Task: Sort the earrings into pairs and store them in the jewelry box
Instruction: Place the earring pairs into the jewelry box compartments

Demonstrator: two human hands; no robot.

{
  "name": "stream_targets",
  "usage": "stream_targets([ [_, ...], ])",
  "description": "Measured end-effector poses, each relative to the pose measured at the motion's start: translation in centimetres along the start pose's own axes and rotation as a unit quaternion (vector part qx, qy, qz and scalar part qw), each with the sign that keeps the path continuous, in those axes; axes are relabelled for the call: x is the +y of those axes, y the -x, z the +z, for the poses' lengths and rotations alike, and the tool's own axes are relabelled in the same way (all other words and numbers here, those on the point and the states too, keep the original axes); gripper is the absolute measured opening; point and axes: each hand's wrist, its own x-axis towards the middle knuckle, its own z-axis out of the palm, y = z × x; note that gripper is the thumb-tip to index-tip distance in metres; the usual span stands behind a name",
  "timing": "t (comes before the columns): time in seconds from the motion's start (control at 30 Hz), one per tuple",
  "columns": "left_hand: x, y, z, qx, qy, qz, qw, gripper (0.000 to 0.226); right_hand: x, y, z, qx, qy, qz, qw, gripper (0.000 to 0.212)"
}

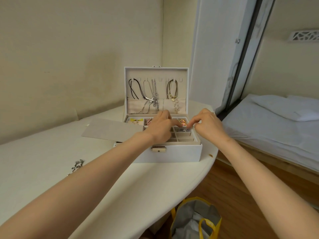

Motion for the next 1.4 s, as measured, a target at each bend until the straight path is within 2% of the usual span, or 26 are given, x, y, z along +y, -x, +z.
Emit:
stream_targets([
  [0.13,0.1,-0.5,0.4,-0.024,-0.038,-0.006,0.999,0.056,-0.1,0.4,0.5,-0.026,0.013,-0.009,1.0,0.033],
  [0.27,-0.2,-0.5,0.3,-0.008,-0.023,-0.01,1.0,0.046,0.3,0.1,0.3,0.027,-0.008,0.003,1.0,0.036],
  [0.43,-0.3,-0.2,0.3,0.015,0.012,-0.014,1.0,0.051,0.4,-0.3,1.0,-0.028,0.043,-0.006,0.999,0.039],
  [0.57,-1.1,0.1,0.2,0.035,0.026,-0.015,0.999,0.048,0.1,-0.1,0.3,0.0,-0.001,-0.01,1.0,0.04],
  [0.8,-2.2,3.4,-0.7,0.12,0.086,0.005,0.989,0.012,-1.6,1.6,0.5,0.039,-0.075,-0.062,0.994,0.022],
  [0.93,-2.8,6.6,-1.5,0.131,0.091,-0.008,0.987,0.016,-3.7,4.0,0.9,0.048,-0.146,-0.108,0.982,0.017],
  [1.17,-5.1,12.5,-3.2,0.092,0.099,-0.013,0.991,0.013,-7.7,7.8,3.0,0.002,-0.194,-0.147,0.97,0.012],
  [1.3,-6.8,15.4,-3.7,0.013,0.062,-0.066,0.996,0.013,-9.2,9.7,5.0,-0.032,-0.219,-0.167,0.961,0.012],
  [1.4,-8.2,16.8,-4.2,-0.087,0.024,-0.141,0.986,0.013,-10.5,10.6,7.0,-0.072,-0.208,-0.188,0.957,0.01],
])
